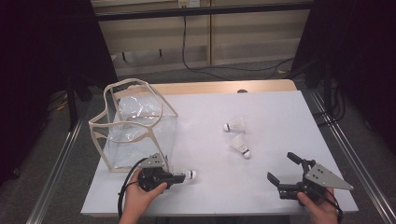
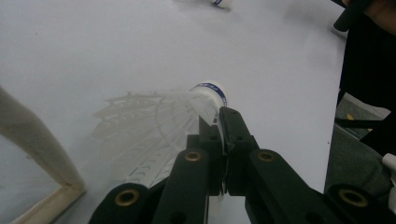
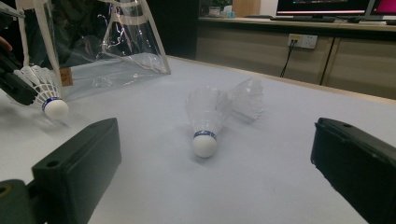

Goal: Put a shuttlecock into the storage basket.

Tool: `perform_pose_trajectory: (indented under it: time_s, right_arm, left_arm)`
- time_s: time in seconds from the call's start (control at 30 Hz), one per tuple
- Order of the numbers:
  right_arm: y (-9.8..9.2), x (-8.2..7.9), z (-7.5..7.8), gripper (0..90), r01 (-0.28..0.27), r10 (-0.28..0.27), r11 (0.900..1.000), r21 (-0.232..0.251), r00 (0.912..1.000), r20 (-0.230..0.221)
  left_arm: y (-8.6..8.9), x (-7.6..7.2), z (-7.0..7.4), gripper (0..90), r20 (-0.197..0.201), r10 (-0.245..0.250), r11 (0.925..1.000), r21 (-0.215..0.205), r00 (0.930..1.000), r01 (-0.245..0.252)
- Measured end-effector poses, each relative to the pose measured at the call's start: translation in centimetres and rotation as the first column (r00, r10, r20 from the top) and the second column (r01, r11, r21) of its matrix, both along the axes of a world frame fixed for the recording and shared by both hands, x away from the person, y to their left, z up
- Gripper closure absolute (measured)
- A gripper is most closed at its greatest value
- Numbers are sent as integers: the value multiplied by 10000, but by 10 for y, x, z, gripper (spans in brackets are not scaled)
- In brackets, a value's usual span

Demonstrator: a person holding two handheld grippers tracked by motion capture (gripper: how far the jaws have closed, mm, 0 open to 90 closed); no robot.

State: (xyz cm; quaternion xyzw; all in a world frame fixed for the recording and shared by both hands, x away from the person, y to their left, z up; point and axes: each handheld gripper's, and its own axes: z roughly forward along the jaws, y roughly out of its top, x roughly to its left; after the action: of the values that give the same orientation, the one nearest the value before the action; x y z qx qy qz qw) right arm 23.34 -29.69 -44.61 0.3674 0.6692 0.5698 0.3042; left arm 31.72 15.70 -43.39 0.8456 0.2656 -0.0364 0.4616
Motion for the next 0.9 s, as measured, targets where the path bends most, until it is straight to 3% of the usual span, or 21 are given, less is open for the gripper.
perform_pose_trajectory:
  time_s: [0.9]
  right_arm:
    - [-2, -1, 0, 14, 55, -55, 9999, 109, 10000, -5]
  left_arm:
    - [-7, 6, 29, 891, -304, -44, 9992, 400, 9995, 56]
